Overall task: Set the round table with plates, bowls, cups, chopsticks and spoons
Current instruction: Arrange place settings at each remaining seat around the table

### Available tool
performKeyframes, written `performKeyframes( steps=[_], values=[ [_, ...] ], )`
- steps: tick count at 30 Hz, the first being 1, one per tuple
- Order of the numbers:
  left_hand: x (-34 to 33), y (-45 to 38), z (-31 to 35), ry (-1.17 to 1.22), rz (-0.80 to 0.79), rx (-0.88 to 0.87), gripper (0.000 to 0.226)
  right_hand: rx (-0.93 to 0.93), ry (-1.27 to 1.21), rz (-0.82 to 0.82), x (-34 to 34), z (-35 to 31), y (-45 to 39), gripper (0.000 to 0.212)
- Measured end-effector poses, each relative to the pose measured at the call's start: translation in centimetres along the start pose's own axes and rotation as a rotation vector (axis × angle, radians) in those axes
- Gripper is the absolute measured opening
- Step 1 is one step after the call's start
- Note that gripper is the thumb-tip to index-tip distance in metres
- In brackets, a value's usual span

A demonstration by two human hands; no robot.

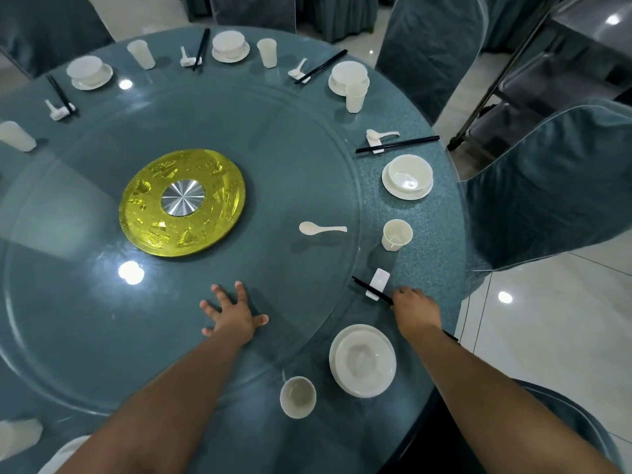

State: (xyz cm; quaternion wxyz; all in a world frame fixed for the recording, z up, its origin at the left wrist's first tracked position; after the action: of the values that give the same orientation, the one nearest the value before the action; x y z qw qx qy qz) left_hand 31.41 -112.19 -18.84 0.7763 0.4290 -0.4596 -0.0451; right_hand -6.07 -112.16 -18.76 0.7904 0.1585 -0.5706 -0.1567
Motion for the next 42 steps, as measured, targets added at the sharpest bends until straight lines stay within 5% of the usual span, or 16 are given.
performKeyframes(
  steps=[20,42],
  values=[
    [1.8,0.6,-4.1,-0.059,-0.063,-0.086,0.104,0.087,-0.117,0.161,7.2,-6.4,-2.3,0.023],
    [3.8,-1.8,-10.4,-0.119,-0.140,-0.081,0.112,0.185,-0.180,0.116,10.6,-15.2,-5.5,0.031]
  ],
)
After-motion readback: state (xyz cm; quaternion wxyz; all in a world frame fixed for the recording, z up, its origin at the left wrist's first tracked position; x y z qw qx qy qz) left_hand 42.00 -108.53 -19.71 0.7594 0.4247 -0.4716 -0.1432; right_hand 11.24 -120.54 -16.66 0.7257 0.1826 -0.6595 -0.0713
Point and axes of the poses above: each hand's wrist, its own y-axis away from the middle knuckle, its own x-axis out of the back of the hand, z = x × y, the point moved 5 cm from there along -y, towards the middle knuckle, and after that the axes turned 14 degrees about y, right-handed, at the moved point
